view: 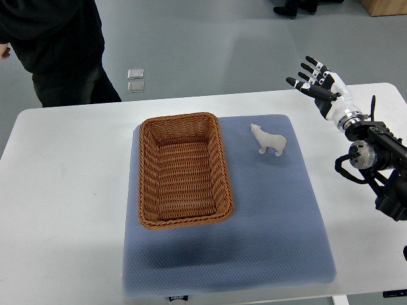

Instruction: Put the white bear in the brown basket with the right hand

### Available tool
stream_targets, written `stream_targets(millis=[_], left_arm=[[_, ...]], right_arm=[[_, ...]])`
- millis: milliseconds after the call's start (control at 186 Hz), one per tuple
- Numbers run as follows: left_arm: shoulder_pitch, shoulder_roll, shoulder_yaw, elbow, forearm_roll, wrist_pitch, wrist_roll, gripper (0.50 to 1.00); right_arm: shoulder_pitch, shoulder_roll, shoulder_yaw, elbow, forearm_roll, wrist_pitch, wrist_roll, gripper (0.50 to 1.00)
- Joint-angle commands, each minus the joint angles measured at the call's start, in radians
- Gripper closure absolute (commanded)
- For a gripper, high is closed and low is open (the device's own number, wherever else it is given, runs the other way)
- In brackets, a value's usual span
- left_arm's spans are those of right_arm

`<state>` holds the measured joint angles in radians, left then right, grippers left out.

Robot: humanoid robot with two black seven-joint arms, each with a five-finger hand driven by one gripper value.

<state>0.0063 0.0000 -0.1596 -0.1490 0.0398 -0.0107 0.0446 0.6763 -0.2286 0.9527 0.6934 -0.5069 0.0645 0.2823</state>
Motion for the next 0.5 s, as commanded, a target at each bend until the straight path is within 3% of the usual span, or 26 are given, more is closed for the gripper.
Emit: stream_targets(millis=[0,494], left_arm=[[0.000,0.000,0.000,0.000,0.000,0.000,0.000,0.500],[0.001,0.000,0.000,-0.003,0.000,0.000,0.000,0.500]], right_arm=[[-0.001,0.000,0.000,0.000,-0.001,0.000,0.000,0.576],[0.000,-0.003,0.000,0.000,-0.004,0.000,0.001,0.576]])
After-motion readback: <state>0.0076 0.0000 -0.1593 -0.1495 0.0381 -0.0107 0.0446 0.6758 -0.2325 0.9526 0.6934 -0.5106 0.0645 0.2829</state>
